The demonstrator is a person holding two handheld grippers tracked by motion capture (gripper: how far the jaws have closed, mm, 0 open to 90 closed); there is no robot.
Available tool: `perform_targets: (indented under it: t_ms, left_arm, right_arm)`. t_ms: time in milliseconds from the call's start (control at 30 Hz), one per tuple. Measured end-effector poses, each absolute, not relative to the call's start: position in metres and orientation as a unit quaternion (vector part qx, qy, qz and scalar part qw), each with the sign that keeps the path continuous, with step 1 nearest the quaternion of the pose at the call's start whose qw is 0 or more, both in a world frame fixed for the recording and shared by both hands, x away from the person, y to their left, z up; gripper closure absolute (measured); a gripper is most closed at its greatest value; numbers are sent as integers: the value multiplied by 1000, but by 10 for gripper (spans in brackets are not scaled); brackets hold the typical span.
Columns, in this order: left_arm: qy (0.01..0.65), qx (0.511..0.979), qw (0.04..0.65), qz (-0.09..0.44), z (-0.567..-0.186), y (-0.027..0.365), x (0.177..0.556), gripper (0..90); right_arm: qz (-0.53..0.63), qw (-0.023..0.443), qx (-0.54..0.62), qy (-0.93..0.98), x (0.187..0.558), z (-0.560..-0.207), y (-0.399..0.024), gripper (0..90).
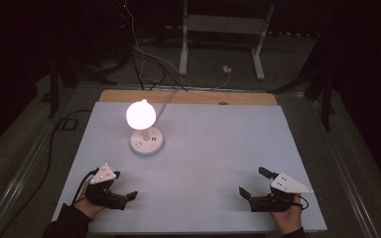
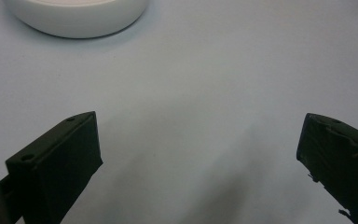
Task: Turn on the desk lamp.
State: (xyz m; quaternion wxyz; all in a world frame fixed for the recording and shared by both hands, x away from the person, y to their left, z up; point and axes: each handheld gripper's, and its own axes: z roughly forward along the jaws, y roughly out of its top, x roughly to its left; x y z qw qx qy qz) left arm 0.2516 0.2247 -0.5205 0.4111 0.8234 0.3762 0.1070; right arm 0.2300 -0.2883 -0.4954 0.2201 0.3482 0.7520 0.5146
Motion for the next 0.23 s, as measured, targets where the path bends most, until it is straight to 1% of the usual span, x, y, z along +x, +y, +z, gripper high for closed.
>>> perform_targets:
  t_ms: [233]
  left_arm:
    - [371,823,415,108,-519,223,251,3]
  right_arm:
    - [515,220,348,752,229,-495,-288,0]
